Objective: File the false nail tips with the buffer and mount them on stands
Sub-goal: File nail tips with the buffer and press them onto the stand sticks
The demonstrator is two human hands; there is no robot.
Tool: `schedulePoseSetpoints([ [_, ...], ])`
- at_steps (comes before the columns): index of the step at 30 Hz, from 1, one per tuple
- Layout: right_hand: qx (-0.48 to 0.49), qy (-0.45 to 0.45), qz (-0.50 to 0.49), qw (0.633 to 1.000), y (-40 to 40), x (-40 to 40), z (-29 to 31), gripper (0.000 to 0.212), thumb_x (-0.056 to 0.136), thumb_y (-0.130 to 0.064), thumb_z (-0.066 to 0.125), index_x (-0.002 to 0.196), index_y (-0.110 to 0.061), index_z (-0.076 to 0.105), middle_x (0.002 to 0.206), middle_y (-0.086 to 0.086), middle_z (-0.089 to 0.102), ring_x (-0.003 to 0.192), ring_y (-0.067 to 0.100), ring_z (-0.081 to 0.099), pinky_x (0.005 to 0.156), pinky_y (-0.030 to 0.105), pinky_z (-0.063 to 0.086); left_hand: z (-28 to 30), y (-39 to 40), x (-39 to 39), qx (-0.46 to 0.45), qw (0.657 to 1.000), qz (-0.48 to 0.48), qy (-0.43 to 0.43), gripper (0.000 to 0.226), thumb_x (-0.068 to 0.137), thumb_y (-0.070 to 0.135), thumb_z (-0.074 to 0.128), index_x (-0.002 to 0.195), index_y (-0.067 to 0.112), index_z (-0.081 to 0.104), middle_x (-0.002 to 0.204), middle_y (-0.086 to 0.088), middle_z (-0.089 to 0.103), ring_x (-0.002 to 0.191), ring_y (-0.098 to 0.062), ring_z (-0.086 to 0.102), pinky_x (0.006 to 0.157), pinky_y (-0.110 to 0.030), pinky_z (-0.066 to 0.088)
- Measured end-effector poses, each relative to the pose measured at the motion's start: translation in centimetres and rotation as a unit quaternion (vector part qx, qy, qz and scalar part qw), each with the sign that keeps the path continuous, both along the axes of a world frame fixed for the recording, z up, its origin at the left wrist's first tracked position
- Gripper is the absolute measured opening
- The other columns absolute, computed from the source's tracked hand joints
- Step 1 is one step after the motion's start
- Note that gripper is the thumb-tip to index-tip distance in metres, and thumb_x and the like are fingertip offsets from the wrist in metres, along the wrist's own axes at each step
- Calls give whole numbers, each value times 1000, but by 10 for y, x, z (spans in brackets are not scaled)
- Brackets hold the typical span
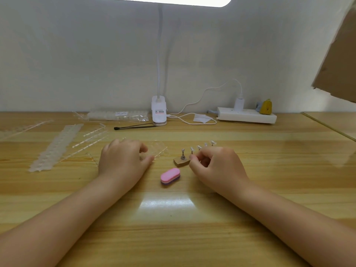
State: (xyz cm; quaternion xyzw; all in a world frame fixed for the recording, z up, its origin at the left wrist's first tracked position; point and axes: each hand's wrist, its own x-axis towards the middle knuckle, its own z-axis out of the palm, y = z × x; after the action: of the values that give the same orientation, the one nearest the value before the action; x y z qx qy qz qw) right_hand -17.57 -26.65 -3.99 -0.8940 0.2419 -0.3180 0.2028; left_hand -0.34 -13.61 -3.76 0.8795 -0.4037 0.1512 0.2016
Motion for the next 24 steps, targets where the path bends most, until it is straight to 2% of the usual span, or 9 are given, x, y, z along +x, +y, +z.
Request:
schedulePoseSetpoints([
  [3, 17, -24, 8, 1000, 1, 0, -1, 22, 86, -31, 62, 71, -16, 70, 57, -7, 61, 55, 11, 56, 57, 35, 49, 1, 1, -3, -131, 984, -63, 107, 9, 84, 34, 70, 81, 29, 63, 81, 18, 62, 85, -16, 57, 72, -30, 41],
  [5, 63, -57, 13, 996, 1, 1, 0, 20, 86, -32, 64, 72, -18, 70, 54, -8, 57, 51, 7, 52, 55, 26, 44, 3, 0, -8, -204, 949, -113, 214, 10, 82, 27, 73, 79, 26, 64, 75, 11, 65, 73, -16, 61, 66, -30, 47],
  [8, 177, -93, 56, 978, 1, 1, 2, 10, 87, -34, 66, 86, -26, 70, 56, -4, 60, 53, 4, 56, 56, 18, 45, 7, 0, -19, -258, 888, -179, 336, 9, 82, 16, 74, 84, 20, 66, 76, 2, 71, 74, -13, 67, 69, -24, 53],
  [11, 275, -112, 101, 949, 1, 0, 2, 12, 90, -31, 66, 94, -21, 71, 55, -5, 63, 49, 2, 55, 50, 15, 44, 8, 0, -30, -264, 861, -219, 375, 10, 83, 9, 71, 89, 17, 68, 74, 1, 71, 75, -9, 68, 70, -16, 52],
  [13, 319, -127, 111, 933, 1, 0, 3, 15, 90, -30, 65, 90, -17, 72, 53, -5, 61, 46, 4, 50, 47, 16, 41, 8, 1, -33, -268, 859, -229, 371, 11, 83, 6, 70, 91, 15, 70, 78, -3, 71, 76, -17, 67, 73, -23, 54],
  [16, 377, -148, 118, 907, 1, 1, 4, 15, 89, -27, 66, 83, -15, 73, 53, -4, 58, 44, 5, 46, 45, 16, 39, 8, 2, -36, -271, 865, -237, 349, 13, 84, 7, 70, 92, 16, 71, 83, -10, 69, 82, -32, 61, 79, -40, 52],
  [19, 404, -158, 114, 894, 0, 1, 4, 15, 88, -25, 68, 78, -16, 75, 53, -2, 55, 44, 5, 44, 44, 15, 37, 5, 1, -35, -267, 891, -245, 273, 16, 83, 10, 71, 91, 24, 70, 74, 6, 66, 71, -25, 58, 69, -33, 49],
  [21, 411, -157, 106, 892, -1, 1, 4, 16, 86, -25, 69, 79, -12, 75, 52, -2, 54, 44, 5, 43, 43, 15, 36, 4, 3, -36, -255, 920, -250, 161, 15, 84, 12, 71, 92, 26, 69, 71, 12, 64, 67, -13, 57, 67, -29, 48],
  [24, 408, -147, 91, 896, -2, 1, 4, 20, 86, -22, 69, 80, -4, 72, 50, -2, 52, 43, 6, 42, 44, 16, 35, 4, 5, -33, -201, 939, -256, -109, 11, 83, 16, 69, 91, 21, 72, 75, 12, 65, 68, -17, 58, 67, -34, 43],
])
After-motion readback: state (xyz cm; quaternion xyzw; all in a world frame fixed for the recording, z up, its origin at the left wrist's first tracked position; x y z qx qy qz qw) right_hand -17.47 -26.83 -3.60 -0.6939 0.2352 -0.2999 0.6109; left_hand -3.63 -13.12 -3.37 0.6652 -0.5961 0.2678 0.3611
